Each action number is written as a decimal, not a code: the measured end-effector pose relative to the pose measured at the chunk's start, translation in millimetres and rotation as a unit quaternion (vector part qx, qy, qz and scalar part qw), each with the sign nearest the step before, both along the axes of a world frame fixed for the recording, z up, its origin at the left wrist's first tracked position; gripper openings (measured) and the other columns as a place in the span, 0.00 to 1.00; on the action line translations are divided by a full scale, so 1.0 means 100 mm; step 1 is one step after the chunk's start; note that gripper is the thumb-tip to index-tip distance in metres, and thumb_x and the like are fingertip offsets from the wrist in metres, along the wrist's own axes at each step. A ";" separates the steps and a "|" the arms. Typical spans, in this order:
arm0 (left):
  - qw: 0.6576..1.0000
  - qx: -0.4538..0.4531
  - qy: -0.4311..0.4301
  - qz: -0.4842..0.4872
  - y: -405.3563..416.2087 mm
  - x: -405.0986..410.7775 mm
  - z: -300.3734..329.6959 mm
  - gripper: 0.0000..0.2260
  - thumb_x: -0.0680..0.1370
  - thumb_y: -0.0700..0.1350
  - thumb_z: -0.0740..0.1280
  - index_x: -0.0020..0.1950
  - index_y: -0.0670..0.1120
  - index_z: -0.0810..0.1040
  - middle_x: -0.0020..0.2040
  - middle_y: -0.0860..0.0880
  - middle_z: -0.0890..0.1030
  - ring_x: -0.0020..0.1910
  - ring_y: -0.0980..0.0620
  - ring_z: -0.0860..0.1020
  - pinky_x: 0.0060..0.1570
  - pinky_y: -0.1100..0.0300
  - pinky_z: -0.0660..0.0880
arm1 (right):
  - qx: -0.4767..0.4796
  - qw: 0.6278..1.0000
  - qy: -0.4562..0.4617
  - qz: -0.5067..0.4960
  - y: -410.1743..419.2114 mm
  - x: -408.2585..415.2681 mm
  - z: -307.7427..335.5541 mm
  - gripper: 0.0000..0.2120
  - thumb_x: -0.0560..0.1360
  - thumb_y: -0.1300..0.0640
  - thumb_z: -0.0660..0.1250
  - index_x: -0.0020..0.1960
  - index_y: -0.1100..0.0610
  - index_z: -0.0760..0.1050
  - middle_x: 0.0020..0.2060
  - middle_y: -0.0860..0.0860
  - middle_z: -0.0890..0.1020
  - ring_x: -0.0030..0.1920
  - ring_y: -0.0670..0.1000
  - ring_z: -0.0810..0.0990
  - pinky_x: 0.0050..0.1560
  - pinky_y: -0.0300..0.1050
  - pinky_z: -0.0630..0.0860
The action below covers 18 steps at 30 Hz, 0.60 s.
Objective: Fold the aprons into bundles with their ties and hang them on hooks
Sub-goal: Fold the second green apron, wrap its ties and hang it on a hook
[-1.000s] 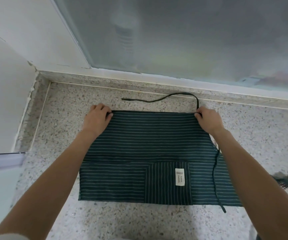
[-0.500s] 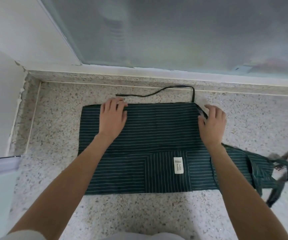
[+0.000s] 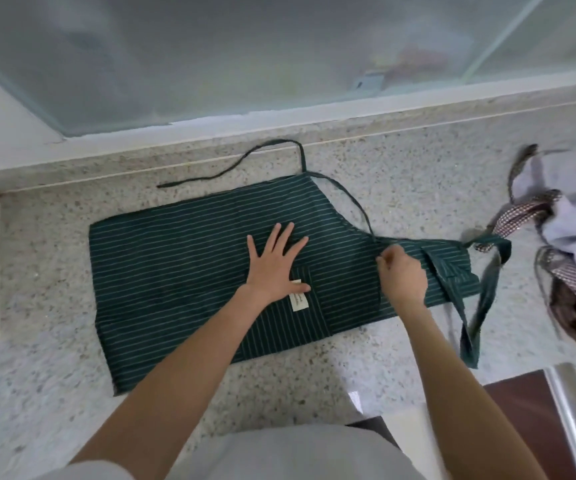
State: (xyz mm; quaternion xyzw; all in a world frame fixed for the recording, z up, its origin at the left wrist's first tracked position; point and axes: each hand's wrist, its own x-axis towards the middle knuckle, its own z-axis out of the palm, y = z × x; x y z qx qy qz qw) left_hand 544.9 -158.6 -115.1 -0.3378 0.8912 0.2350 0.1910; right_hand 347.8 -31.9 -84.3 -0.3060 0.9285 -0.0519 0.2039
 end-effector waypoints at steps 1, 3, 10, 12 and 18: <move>1.000 -0.002 -0.003 -0.002 0.02 0.06 0.02 0.44 0.69 0.68 0.66 0.76 0.59 0.44 0.76 0.51 0.36 0.74 0.50 0.34 0.65 0.32 0.35 | -0.036 0.999 -0.005 -0.018 -0.06 -0.11 0.04 0.09 0.79 0.54 0.60 0.53 0.59 0.72 0.43 0.59 0.82 0.43 0.60 0.79 0.39 0.49 0.74; 1.000 -0.002 -0.010 0.001 0.07 0.17 0.04 0.44 0.68 0.66 0.68 0.76 0.59 0.46 0.77 0.52 0.37 0.75 0.50 0.35 0.64 0.32 0.34 | -0.095 0.994 -0.006 -0.046 -0.21 -0.38 0.11 0.08 0.79 0.55 0.59 0.53 0.60 0.71 0.42 0.59 0.82 0.42 0.60 0.80 0.41 0.51 0.77; 0.996 -0.043 0.050 0.054 0.37 0.03 0.15 0.34 0.71 0.57 0.69 0.74 0.54 0.59 0.77 0.48 0.51 0.75 0.47 0.47 0.70 0.38 0.43 | -0.189 0.974 -0.061 0.111 -0.37 -0.93 0.20 0.24 0.77 0.66 0.61 0.71 0.58 0.62 0.72 0.59 0.59 0.61 0.59 0.73 0.56 0.50 0.73; 0.990 -0.050 0.116 0.060 0.56 -0.21 0.18 0.28 0.74 0.55 0.67 0.71 0.52 0.64 0.74 0.48 0.61 0.73 0.47 0.56 0.71 0.44 0.53 | -0.196 0.971 -0.058 0.122 -0.07 -0.94 0.16 0.20 0.76 0.62 0.63 0.68 0.58 0.67 0.67 0.59 0.65 0.55 0.58 0.75 0.52 0.49 0.74; 0.994 -0.059 0.088 0.030 1.12 -0.80 0.16 0.31 0.72 0.60 0.67 0.72 0.51 0.62 0.67 0.48 0.65 0.67 0.48 0.62 0.65 0.52 0.62 | -0.003 0.981 0.097 0.169 0.95 -0.63 -0.01 0.23 0.67 0.40 0.70 0.53 0.55 0.71 0.49 0.55 0.76 0.51 0.59 0.74 0.51 0.55 0.67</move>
